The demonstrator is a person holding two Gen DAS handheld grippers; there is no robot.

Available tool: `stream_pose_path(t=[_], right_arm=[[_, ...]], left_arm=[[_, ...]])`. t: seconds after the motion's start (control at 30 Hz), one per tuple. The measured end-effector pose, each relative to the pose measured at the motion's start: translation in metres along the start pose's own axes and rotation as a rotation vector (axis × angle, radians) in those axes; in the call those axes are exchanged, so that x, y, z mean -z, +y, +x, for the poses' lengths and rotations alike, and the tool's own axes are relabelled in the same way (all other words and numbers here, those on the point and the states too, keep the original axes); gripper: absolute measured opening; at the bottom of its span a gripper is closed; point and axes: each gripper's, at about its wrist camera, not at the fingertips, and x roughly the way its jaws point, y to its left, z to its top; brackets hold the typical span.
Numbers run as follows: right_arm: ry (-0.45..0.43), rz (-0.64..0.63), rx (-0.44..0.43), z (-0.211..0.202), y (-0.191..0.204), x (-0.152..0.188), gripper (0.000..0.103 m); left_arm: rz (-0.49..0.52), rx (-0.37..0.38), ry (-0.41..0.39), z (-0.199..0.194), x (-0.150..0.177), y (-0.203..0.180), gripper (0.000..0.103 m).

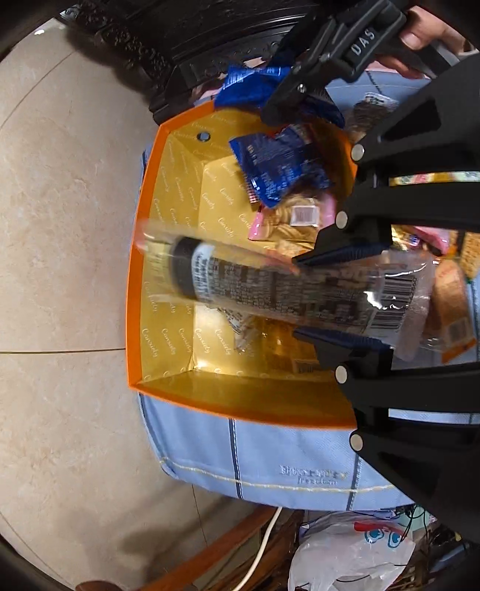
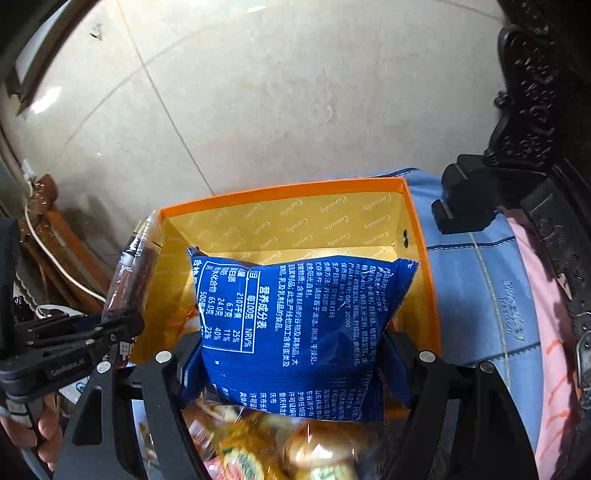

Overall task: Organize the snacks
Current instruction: 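Carry the tube and blue bag into the orange box and open both grippers, then move both open grippers back over the snack pile beside the box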

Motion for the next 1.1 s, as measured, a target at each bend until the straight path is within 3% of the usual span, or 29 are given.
stream_pose_path(t=[0.03, 0.07, 0.1, 0.13, 0.17, 0.23, 0.43, 0.73, 0.93, 1.1], right_arm=[[-0.001, 0.000, 0.016, 0.004, 0.000, -0.002, 0.084], [0.002, -0.003, 0.039, 0.009, 0.000, -0.003, 0.087], [0.004, -0.004, 0.068, 0.010, 0.000, -0.003, 0.087], [-0.001, 0.002, 0.090, 0.009, -0.001, -0.002, 0.090], [-0.015, 0.009, 0.107, 0.005, -0.002, 0.000, 0.095], [-0.063, 0.025, 0.094, -0.008, -0.008, 0.010, 0.099], [-0.101, 0.084, 0.079, -0.057, -0.032, 0.059, 0.099], [0.043, 0.175, 0.076, -0.102, -0.070, 0.152, 0.099], [0.119, 0.120, 0.151, -0.113, -0.069, 0.202, 0.099], [0.208, 0.069, 0.141, -0.110, -0.054, 0.248, 0.099]], left_arm=[[-0.002, 0.010, 0.002, 0.003, -0.001, -0.001, 0.033], [-0.004, 0.016, 0.006, 0.006, -0.003, -0.002, 0.045], [-0.013, 0.012, 0.011, 0.008, -0.002, -0.003, 0.073], [-0.020, -0.003, 0.005, 0.007, -0.001, -0.002, 0.088], [-0.021, -0.022, -0.033, 0.001, 0.002, -0.001, 0.095], [-0.010, -0.025, -0.079, -0.009, 0.011, 0.003, 0.095], [-0.059, -0.038, -0.027, -0.021, 0.057, 0.035, 0.096], [-0.148, -0.027, 0.107, -0.021, 0.160, 0.063, 0.096], [-0.143, -0.003, 0.197, -0.018, 0.214, 0.055, 0.096], [-0.115, 0.006, 0.234, -0.021, 0.244, 0.048, 0.096]])
